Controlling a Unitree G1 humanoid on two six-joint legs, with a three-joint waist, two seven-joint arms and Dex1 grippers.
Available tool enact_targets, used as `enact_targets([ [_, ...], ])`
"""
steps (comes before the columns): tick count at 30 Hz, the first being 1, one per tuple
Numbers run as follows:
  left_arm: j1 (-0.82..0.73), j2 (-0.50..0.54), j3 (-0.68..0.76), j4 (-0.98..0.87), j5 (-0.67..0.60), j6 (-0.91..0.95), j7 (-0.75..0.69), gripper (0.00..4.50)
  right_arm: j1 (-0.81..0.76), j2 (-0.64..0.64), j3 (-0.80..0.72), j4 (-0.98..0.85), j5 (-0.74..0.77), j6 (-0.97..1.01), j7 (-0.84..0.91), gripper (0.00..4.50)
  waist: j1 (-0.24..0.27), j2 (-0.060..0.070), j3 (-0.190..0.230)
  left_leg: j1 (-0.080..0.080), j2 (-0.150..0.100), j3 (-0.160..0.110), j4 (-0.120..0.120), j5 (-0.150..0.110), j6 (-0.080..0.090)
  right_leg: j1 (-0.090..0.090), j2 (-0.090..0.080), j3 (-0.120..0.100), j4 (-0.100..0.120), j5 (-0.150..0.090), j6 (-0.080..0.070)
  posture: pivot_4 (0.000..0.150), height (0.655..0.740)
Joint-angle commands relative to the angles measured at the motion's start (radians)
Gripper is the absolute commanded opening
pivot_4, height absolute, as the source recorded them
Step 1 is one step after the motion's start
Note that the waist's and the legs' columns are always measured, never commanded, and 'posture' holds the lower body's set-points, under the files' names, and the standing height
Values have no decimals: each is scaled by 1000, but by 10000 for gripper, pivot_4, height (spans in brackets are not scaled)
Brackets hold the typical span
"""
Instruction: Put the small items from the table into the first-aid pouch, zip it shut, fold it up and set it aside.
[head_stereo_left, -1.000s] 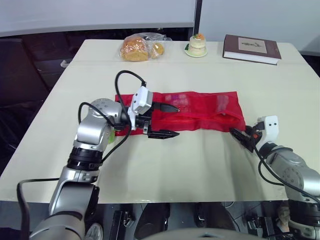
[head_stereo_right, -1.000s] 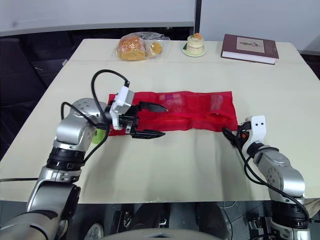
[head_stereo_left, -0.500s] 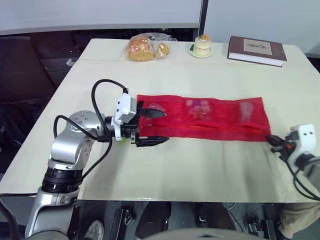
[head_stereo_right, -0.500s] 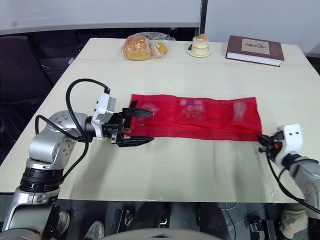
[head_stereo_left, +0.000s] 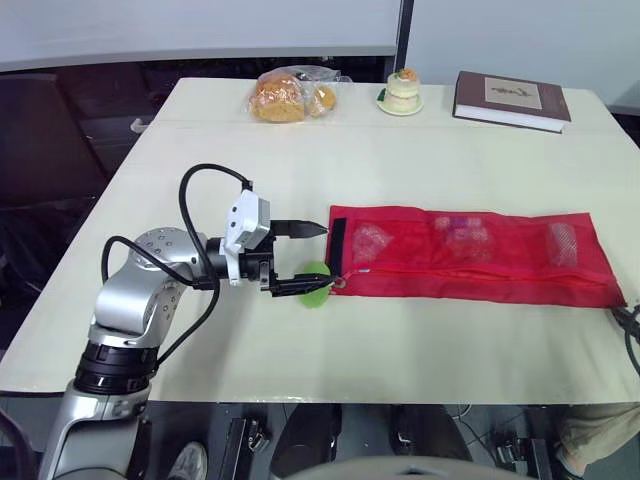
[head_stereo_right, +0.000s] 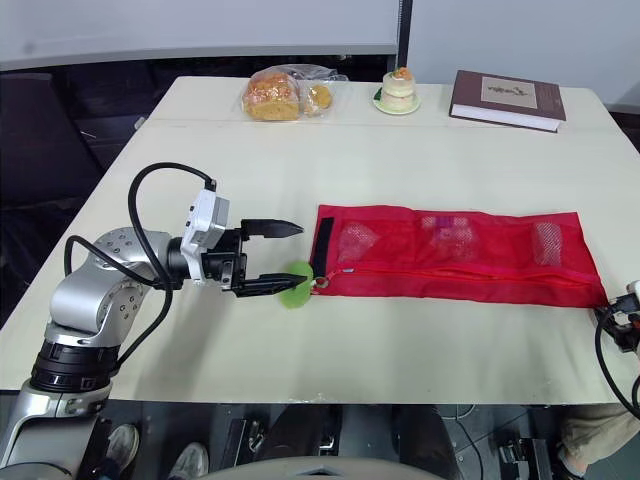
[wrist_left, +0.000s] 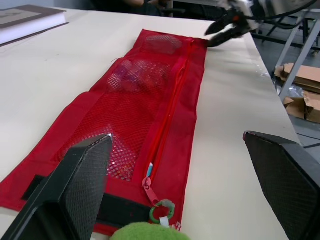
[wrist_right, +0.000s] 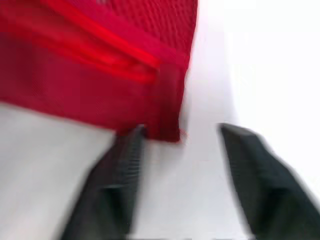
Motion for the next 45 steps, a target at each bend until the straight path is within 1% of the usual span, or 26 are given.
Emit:
enact_targets([
  [1,-27,25,13,35,-13,78,46,45000,30,-18,-80,-125,79,-83,133,44861,-5,1,0,0,1,0,0,0,0,0,1,0,0,0,0,1500,7289],
  [2,-34,30,13,52,-14,99,52,45000,45,-18,-94,-155,103,-93,171,44861,-6,0,0,1,2,0,0,0,0,0,1,0,0,0,0,1500,7289],
  [5,-72,26,29,148,-38,198,90,45000,89,-12,-157,-302,238,-59,276,44861,-3,1,0,1,2,0,0,0,0,0,2,0,0,0,0,1500,7289],
  [8,-133,-12,66,234,-89,330,165,45000,78,10,-185,-428,361,-11,273,44861,-1,0,0,0,3,-1,0,0,0,0,2,-1,0,0,0,1500,7289],
  [11,-176,-30,65,289,-112,423,193,45000,82,9,-181,-533,466,42,269,44861,2,-1,0,0,2,-1,0,0,0,0,2,-1,0,0,0,1500,7289],
  [13,-211,-60,48,348,-103,457,220,45000,66,4,-148,-612,543,52,276,44861,2,-1,0,0,2,-2,0,0,0,0,1,-1,0,0,0,1500,7289],
  [15,-251,-93,31,418,-84,487,255,45000,40,-12,-118,-647,592,63,281,44861,2,-1,0,0,2,-2,0,0,0,0,1,-2,0,0,0,1500,7289],
  [21,-337,-160,-9,537,-55,549,305,45000,-22,-82,-71,-653,627,91,295,44861,1,-2,1,0,1,-2,1,0,0,1,1,-1,0,0,0,1500,7289],
  [23,-363,-182,-15,585,-44,607,342,45000,-48,-97,-51,-656,632,93,290,44861,1,-2,1,-1,1,-2,1,0,0,0,1,-2,0,0,0,1500,7289],
  [24,-365,-179,-34,589,-48,646,328,45000,-59,-101,-42,-660,637,95,285,44861,1,-3,1,-1,1,-2,1,0,0,0,1,-2,0,0,0,1500,7289],
  [27,-364,-176,-50,583,-90,744,280,45000,-71,-105,-24,-673,640,97,276,44861,1,-2,0,0,1,-2,1,0,0,0,1,-1,0,0,0,1500,7289],
  [32,-377,-212,13,612,-153,850,276,45000,-77,-109,-5,-685,652,114,267,44861,3,-2,0,0,1,-2,1,0,0,0,0,-2,0,0,0,1500,7289],
  [35,-389,-235,54,638,-170,874,291,37329,-90,-117,14,-689,655,113,273,45000,2,-3,0,-1,1,-2,1,0,0,1,0,-2,0,0,0,1500,7289],
  [36,-393,-239,64,645,-177,882,291,33084,-97,-116,22,-690,657,111,275,45000,1,-3,0,-1,1,-2,1,0,0,0,0,-2,0,0,0,1500,7289],
  [37,-398,-242,73,650,-183,889,291,26272,-107,-115,36,-691,655,107,273,45000,1,-3,0,-1,1,-2,1,0,-1,0,0,-2,0,0,0,1500,7289],
  [38,-401,-243,78,653,-187,894,290,24032,-121,-113,54,-692,654,105,269,45000,1,-3,0,-1,1,-2,1,0,-1,0,0,-2,1,0,0,1500,7289],
  [39,-403,-245,82,655,-188,898,290,19858,-130,-112,67,-693,652,104,266,45000,1,-3,0,-1,1,-3,1,0,-1,0,0,-2,1,0,0,1500,7289],
  [40,-405,-245,85,659,-188,899,290,15528,-141,-110,85,-694,649,102,264,45000,1,-3,0,-1,1,-3,1,0,-1,0,0,-2,1,0,0,1500,7289],
  [41,-406,-245,87,663,-189,900,289,9801,-151,-108,100,-692,645,100,262,45000,1,-3,0,-1,1,-2,1,0,-1,0,-1,-2,1,0,0,1500,7289],
  [42,-409,-245,92,670,-190,900,291,5859,-164,-107,120,-691,637,97,262,45000,1,-3,0,-1,1,-3,1,0,-1,0,-1,-2,1,0,0,1500,7289],
  [43,-412,-247,99,679,-191,900,295,509,-179,-108,140,-689,634,97,261,45000,1,-3,0,-1,1,-3,1,0,-1,0,-1,-2,1,0,0,1500,7289],
  [44,-414,-248,104,685,-191,901,298,146,-189,-108,154,-688,632,97,260,45000,2,-3,0,-1,1,-3,1,0,-1,0,-1,-2,1,0,0,1500,7289],
  [45,-421,-256,120,700,-193,904,307,146,-232,-103,202,-684,619,104,239,45000,1,-3,0,-1,1,-3,1,0,-1,0,-1,-2,1,0,0,1500,7289],
])
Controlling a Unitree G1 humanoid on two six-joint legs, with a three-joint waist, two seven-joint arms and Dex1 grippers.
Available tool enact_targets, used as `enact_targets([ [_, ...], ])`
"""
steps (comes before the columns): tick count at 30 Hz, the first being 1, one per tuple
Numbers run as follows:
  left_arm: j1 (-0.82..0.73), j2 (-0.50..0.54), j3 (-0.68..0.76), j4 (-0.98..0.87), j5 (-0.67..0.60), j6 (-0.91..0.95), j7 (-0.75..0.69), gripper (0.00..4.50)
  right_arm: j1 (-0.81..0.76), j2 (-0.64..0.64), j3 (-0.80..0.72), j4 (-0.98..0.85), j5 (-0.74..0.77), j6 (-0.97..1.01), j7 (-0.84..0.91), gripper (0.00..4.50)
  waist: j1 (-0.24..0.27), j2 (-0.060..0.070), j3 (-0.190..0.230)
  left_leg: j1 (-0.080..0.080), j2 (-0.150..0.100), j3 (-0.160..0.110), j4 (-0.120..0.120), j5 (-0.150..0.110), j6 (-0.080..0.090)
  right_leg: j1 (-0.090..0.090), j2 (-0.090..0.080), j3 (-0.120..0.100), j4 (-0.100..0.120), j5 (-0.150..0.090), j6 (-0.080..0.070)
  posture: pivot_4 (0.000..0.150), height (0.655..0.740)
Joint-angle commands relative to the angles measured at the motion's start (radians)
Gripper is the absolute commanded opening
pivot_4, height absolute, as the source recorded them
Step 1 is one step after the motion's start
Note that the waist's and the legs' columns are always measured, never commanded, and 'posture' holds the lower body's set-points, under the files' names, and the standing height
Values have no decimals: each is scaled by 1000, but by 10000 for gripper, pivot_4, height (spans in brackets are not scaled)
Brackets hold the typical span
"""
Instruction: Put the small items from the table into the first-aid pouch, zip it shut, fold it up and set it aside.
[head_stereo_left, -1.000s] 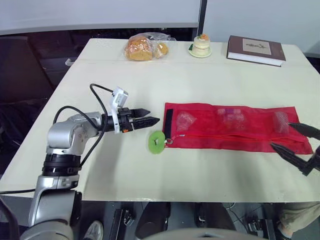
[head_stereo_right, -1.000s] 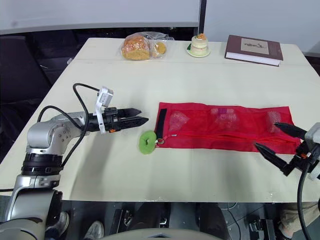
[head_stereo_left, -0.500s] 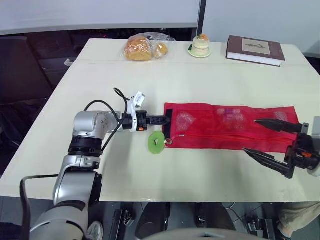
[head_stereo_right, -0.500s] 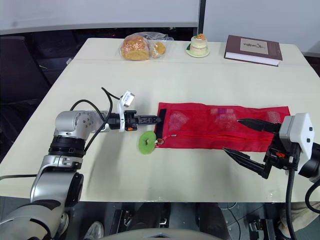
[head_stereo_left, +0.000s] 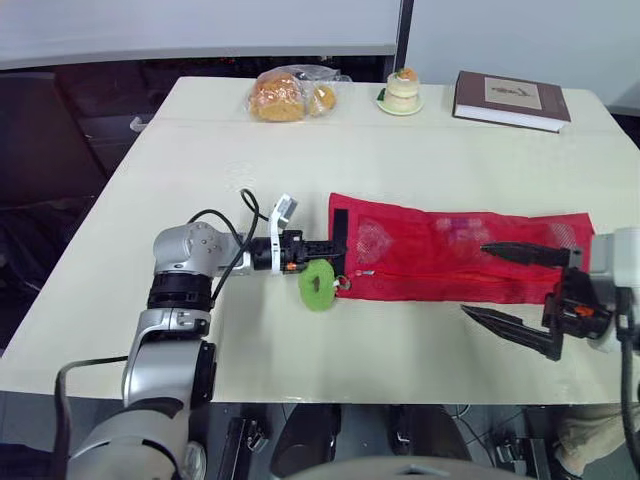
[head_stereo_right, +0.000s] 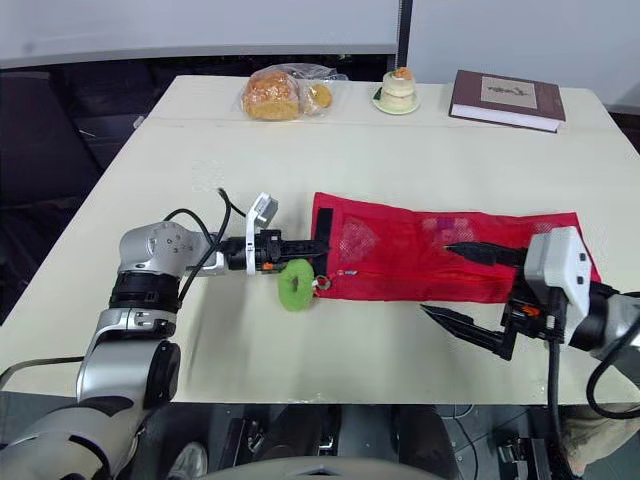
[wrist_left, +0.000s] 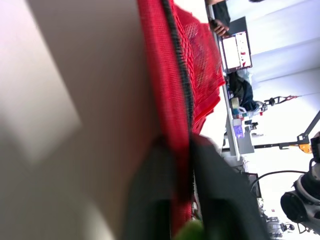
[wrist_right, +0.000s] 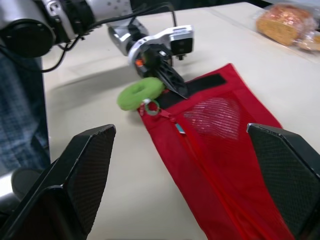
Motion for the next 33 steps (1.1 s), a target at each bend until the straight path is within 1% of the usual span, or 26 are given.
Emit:
enact_targets([
  [1,-34,-16,58,27,-28,16,20,146,-108,10,110,-11,-29,-2,-39,45000,-1,0,0,0,0,0,0,0,0,0,0,0,0,0,0,1500,7289],
  [3,-41,-43,74,41,-35,29,40,146,-223,49,244,9,-74,6,-67,45000,-6,0,0,1,0,1,0,0,-1,0,0,0,0,0,0,1500,7289],
  [6,-44,-69,86,43,-33,36,62,146,-310,89,349,35,-127,12,-88,45000,2,-1,0,0,0,-1,0,1,-2,0,0,-1,1,0,0,1500,7289],
  [10,-57,-162,108,68,-28,19,135,146,-491,262,603,198,-263,-14,-79,45000,-3,-1,0,-1,-2,-2,0,3,-5,-1,-1,-1,1,0,0,1500,7289],
  [12,-66,-185,123,81,-23,9,160,146,-519,295,682,258,-343,-57,-35,45000,5,-2,0,-1,-3,-1,0,3,-5,-1,-2,-1,1,0,0,1500,7289],
  [14,-71,-197,122,93,-7,-18,178,146,-549,303,776,316,-450,-120,10,45000,0,-2,0,-2,-4,-3,1,3,-5,-1,-3,-2,1,0,0,1500,7289],
  [17,-76,-207,130,116,-2,-41,199,146,-571,349,858,403,-541,-173,29,45000,-3,-2,0,-1,-4,-2,0,3,-5,-1,-2,-1,1,0,0,1500,7289],
  [19,-75,-210,134,123,2,-58,207,146,-585,356,926,484,-646,-227,47,45000,-6,-2,0,0,-3,-2,0,3,-6,-1,-2,-1,2,0,0,1500,7289],
  [21,-76,-211,139,132,6,-73,214,146,-589,357,959,532,-708,-250,58,45000,-4,-2,0,0,-3,-3,0,4,-6,-1,-2,-2,3,0,0,1500,7289],
  [28,-82,-207,136,159,9,-99,213,146,-570,383,983,608,-818,-224,40,45000,-4,-2,-1,0,-3,-3,0,4,-7,-1,-2,-2,3,0,0,1500,7289],
  [31,-81,-208,133,158,6,-100,208,146,-561,368,994,639,-879,-225,34,45000,-5,-2,-1,1,-3,-3,0,4,-7,-1,-2,-2,3,0,0,1500,7289],
  [32,-81,-208,132,158,5,-101,207,0,-558,362,996,641,-891,-229,37,39492,-5,-2,-1,1,-3,-3,0,4,-7,-1,-2,-2,3,0,0,1500,7289],
  [33,-80,-208,131,157,5,-101,206,0,-554,353,995,637,-898,-236,44,36115,-5,-2,-1,1,-3,-3,0,4,-7,-1,-2,-2,3,0,0,1500,7289],
])
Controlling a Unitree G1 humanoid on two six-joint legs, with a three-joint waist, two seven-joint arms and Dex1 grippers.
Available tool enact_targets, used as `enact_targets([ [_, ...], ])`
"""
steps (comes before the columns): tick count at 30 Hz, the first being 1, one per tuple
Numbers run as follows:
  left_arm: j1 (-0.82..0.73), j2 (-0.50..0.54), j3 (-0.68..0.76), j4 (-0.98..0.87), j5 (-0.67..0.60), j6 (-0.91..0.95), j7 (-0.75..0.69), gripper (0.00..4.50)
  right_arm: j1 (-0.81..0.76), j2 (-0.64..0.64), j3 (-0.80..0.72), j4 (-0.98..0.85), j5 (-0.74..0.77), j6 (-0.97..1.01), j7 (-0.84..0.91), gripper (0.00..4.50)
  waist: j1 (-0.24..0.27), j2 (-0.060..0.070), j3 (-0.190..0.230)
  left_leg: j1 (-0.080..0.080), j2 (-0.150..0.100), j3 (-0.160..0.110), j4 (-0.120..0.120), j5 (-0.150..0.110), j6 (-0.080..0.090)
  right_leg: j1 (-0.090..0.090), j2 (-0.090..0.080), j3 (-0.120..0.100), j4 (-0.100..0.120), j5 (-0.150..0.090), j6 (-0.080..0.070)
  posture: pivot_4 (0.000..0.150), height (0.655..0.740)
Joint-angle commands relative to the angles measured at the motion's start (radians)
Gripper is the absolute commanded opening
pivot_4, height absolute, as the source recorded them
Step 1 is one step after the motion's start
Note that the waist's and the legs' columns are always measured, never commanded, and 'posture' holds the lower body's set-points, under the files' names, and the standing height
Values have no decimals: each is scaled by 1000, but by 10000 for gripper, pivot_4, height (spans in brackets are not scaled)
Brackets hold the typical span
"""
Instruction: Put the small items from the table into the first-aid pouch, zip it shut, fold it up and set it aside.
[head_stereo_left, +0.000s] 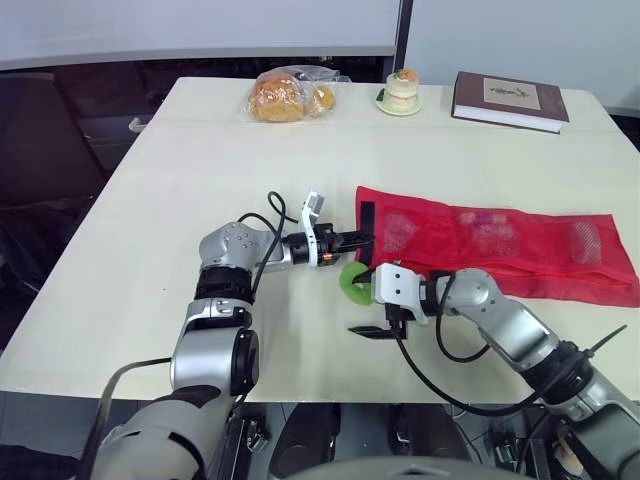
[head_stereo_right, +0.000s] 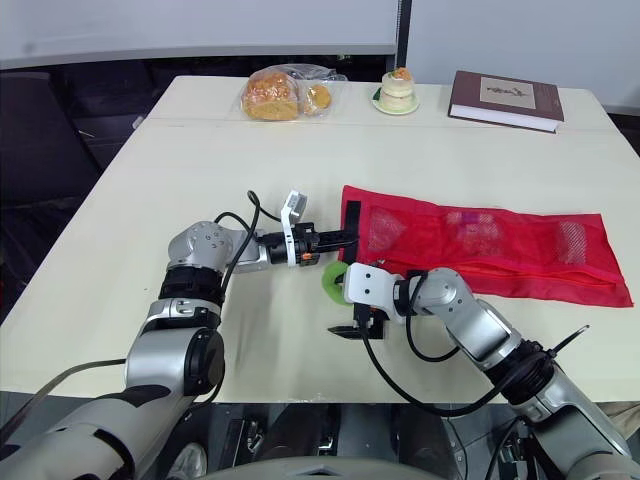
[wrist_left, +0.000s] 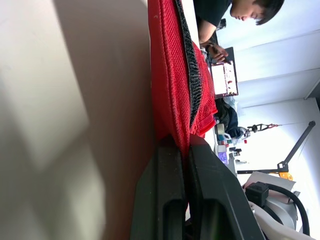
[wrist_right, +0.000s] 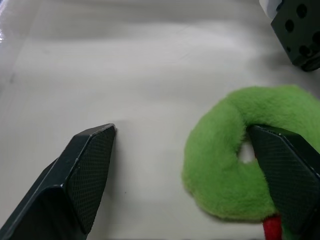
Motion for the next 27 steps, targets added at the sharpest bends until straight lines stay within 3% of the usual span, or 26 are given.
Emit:
enact_targets([
  [1,-10,6,6,6,3,-22,-9,0,22,-39,5,23,-73,0,3,30341,0,0,0,0,0,0,0,0,0,0,0,0,0,0,0,1500,7289],
  [6,-7,12,-11,4,11,-29,-24,0,42,-51,-41,-19,-69,2,-6,7833,1,0,0,0,0,0,0,0,0,0,0,0,0,0,0,1500,7289],
  [8,-5,16,-19,2,15,-34,-30,0,55,-49,-78,-45,-45,8,-12,987,4,0,0,0,0,0,0,0,0,0,0,0,0,0,0,1500,7289],
  [12,1,36,-36,1,31,-58,-39,0,126,-4,-224,-124,84,41,-49,987,3,0,0,0,0,0,0,0,0,0,-1,0,0,0,0,1500,7289],
  [16,17,76,-57,-10,52,-72,-56,0,282,4,-483,-220,280,116,-87,987,2,0,0,-1,0,-1,-1,0,0,0,-1,0,0,0,0,1500,7289],
  [27,73,210,-96,-34,81,-116,-105,0,446,-78,-947,-100,374,66,-175,987,-26,1,-1,2,2,2,-3,-1,2,0,0,3,0,0,0,1500,7289],
])
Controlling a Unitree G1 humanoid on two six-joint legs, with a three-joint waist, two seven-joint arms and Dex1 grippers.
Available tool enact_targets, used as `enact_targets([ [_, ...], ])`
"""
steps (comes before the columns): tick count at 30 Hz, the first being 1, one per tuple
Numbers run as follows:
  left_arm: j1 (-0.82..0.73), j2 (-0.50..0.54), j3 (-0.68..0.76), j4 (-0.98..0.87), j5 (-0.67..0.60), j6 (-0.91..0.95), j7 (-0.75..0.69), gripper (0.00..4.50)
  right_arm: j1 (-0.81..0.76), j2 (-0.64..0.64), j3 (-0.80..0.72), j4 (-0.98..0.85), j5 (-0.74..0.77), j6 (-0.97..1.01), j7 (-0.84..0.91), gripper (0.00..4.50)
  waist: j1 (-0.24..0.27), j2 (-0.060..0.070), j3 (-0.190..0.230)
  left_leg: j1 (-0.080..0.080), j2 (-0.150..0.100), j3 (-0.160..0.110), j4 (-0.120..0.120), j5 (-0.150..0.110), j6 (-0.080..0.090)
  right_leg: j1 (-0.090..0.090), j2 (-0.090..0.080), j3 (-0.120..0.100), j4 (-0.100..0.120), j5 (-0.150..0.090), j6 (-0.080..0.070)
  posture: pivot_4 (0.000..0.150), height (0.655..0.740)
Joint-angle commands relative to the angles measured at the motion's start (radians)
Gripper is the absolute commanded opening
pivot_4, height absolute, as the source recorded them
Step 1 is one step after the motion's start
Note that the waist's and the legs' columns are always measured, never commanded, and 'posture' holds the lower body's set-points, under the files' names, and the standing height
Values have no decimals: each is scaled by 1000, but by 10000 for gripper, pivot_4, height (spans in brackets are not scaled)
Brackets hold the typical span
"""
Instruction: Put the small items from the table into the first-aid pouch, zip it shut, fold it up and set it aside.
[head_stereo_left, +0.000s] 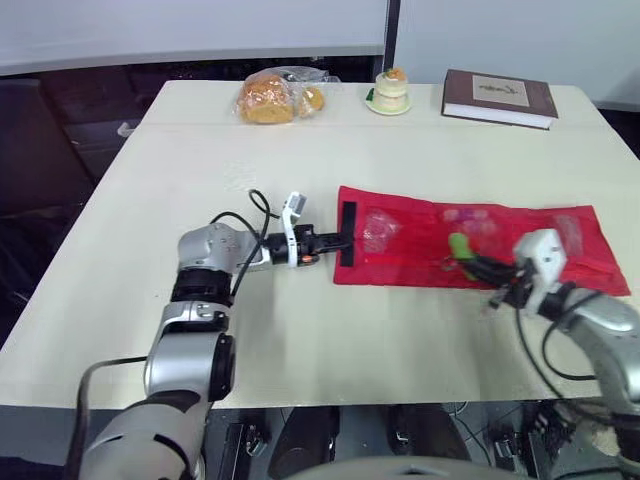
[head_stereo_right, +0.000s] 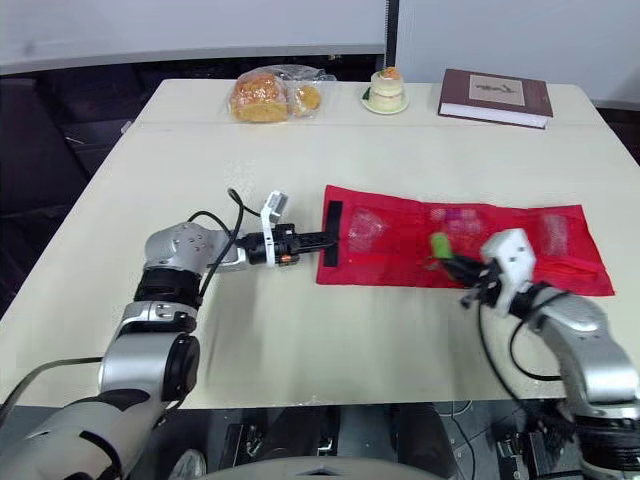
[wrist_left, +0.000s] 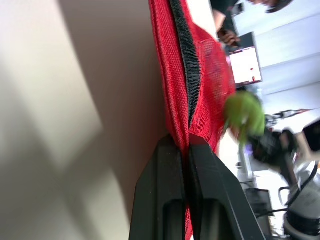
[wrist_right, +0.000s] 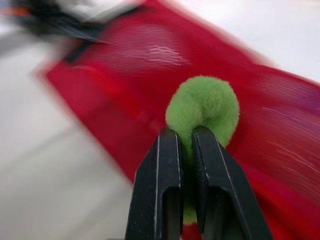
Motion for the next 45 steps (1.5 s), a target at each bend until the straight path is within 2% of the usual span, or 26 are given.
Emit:
enact_targets([
  [1,27,56,12,6,39,-32,5,0,12,-13,-115,20,29,-35,-31,987,-2,0,0,0,1,0,0,-1,1,0,0,0,0,0,0,1500,7289],
  [7,36,115,25,23,52,-58,3,0,50,-68,-265,198,-36,-97,-109,987,1,0,0,1,1,2,-1,-1,2,0,2,1,0,0,0,1500,7289],
  [16,47,155,2,1,73,-78,-16,0,8,-175,-308,502,-201,-224,-290,987,0,0,0,1,1,3,-1,-1,2,0,1,2,0,0,0,1500,7289],
  [21,54,172,6,-13,78,-76,-19,0,-7,-173,-296,519,-218,-275,-321,987,1,0,0,1,1,3,-1,-1,2,0,1,4,0,0,0,1500,7289],
  [23,58,178,9,-23,79,-73,-17,0,2,-161,-303,481,-158,-236,-270,987,1,0,0,1,1,3,-1,-1,2,0,1,4,0,0,0,1500,7289],
  [27,70,197,10,-48,76,-63,-18,0,59,-158,-313,378,-62,-149,-183,15542,-1,1,0,1,2,2,-1,-1,2,0,1,5,-1,0,0,1500,7289],
  [29,77,210,9,-59,73,-56,-26,0,76,-154,-333,342,-39,-126,-192,25889,-1,1,0,1,2,3,-1,-1,2,0,1,5,-1,0,0,1500,7289],
  [32,88,237,8,-69,82,-69,-33,0,112,-108,-414,212,116,14,-202,40791,1,1,0,1,2,2,-1,-2,3,0,0,5,-1,0,0,1500,7289],
  [33,90,247,8,-66,89,-80,-35,0,141,-97,-429,162,153,54,-196,43808,2,1,0,1,2,2,-1,-2,3,0,0,5,-1,0,0,1500,7289],
  [37,93,271,2,-51,105,-119,-54,0,214,-75,-443,36,240,149,-196,43808,3,1,0,0,3,1,-1,-2,2,0,0,4,-1,0,0,1500,7289],
  [38,92,278,-6,-43,119,-143,-60,5182,226,-64,-440,2,273,180,-201,45000,3,1,0,0,3,1,-1,-2,3,0,0,5,-1,0,0,1500,7289],
  [40,83,294,-25,-20,149,-188,-82,9382,245,-43,-424,-56,324,229,-215,45000,3,1,0,0,3,2,-1,-2,3,0,0,5,-2,0,0,1500,7289],
  [45,23,354,-116,-9,233,-382,-234,28418,245,-5,-359,-115,366,292,-248,45000,5,1,0,0,3,1,-1,-2,3,0,1,3,-2,0,0,1500,7289],
])
